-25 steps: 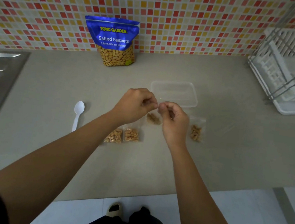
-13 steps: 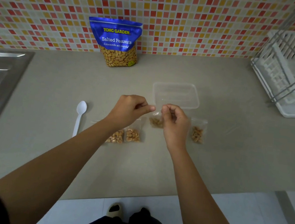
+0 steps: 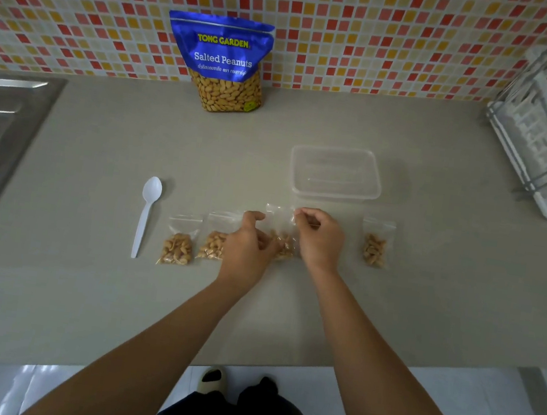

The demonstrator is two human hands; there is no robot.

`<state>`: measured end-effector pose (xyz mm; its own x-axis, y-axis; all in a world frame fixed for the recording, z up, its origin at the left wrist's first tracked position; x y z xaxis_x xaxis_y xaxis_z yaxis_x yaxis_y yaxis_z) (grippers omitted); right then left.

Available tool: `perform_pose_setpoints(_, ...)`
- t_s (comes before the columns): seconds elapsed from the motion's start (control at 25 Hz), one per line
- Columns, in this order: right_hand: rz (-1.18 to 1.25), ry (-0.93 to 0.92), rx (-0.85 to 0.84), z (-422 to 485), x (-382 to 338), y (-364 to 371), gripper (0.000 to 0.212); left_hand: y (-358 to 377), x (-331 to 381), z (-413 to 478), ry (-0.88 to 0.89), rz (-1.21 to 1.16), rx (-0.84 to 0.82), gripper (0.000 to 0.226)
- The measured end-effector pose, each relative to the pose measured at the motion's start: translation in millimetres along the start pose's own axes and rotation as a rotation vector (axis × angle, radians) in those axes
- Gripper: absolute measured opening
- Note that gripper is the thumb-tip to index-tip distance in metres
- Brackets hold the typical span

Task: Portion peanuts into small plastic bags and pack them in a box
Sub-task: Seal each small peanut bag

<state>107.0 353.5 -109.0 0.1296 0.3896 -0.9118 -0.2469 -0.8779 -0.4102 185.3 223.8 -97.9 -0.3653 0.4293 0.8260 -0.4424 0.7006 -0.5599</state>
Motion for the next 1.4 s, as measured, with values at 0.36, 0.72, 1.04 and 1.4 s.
perform_pose_setpoints(0.36, -0.112, -0.171, 0.03, 3, 4, -24, 0.026, 17, 17, -6, 0.507, 0.416, 0.105, 0.034)
perform_pose_setpoints(0.72, -0.519, 0.107, 0.149, 89, 66, -114, 0.047, 103, 64, -25, 0.585, 0.216, -0.076, 0.032)
perform_pose_setpoints(1.04, -0.095, 0.246, 0.036, 89, 69, -102, 0.009, 142, 62, -10, -0.274, -0.147, -0.2, 0.037)
perform_pose_setpoints(1.4, 0.456, 0.263, -0.121, 52, 27, -87, 0.012, 91, 70, 13, -0.091, -0.356, -0.184, 0.008)
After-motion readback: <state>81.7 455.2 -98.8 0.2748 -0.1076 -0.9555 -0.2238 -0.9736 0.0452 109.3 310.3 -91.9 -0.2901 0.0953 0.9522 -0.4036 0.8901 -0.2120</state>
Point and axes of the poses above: each hand's wrist, its own z-axis towards the middle knuckle, its own y-axis out of the palm, x = y × z, the point moved 6 cm from there along z, towards the middle knuckle, and after that the axes turned 12 degrees about x, right-handed, at the moved point
